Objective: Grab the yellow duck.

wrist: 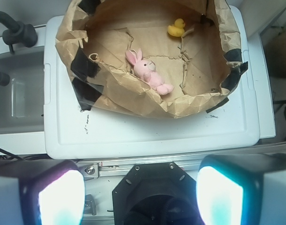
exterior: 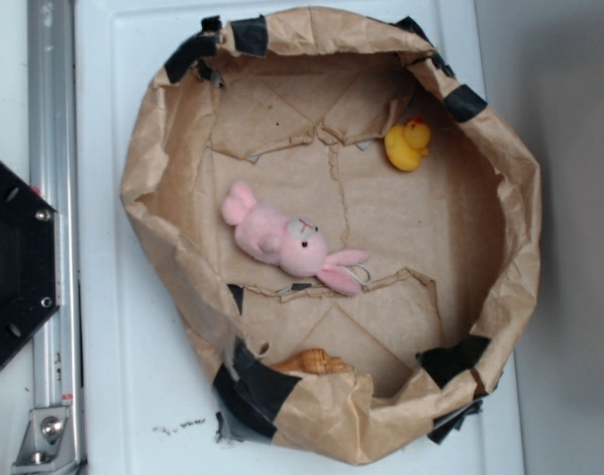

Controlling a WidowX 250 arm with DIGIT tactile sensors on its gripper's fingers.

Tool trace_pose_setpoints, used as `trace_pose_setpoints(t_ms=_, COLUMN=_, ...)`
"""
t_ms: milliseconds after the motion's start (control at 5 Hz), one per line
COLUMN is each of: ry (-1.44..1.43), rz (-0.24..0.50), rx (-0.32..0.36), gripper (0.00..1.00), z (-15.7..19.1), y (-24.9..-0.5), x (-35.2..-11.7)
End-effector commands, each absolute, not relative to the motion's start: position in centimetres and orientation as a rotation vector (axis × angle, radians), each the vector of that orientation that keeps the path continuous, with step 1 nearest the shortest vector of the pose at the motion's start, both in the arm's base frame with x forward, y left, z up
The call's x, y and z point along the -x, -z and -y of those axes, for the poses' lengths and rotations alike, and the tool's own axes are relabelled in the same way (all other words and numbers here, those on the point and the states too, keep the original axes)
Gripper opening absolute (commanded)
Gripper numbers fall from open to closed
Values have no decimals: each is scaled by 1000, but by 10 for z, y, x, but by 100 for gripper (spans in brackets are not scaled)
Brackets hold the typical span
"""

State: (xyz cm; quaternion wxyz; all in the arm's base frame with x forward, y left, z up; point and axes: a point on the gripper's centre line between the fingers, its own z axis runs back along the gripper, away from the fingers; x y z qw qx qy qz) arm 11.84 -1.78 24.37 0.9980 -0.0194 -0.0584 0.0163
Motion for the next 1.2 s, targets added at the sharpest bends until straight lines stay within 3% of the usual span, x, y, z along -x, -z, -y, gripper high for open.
trace_pose_setpoints(t_ms=0, ry=-33, rz=117, rx=39, gripper=100, z=18, y=-244, x=-118)
trace_pose_setpoints(t_ms=200, ry=-170, rz=180, rx=32, gripper=100, z=1, y=-227, x=-157)
trace_pose_setpoints(t_ms=400, ry=-206, rz=194, rx=-2, gripper=100, z=-14, y=-210, x=-199)
trace_pose_setpoints(t_ms=800, ry=-122, rz=172, rx=-61, gripper=100, z=-26, y=-172, x=-262)
trace_pose_setpoints(t_ms=1000, ry=17, rz=141, rx=-130, gripper=100, z=-19, y=-146, x=-287)
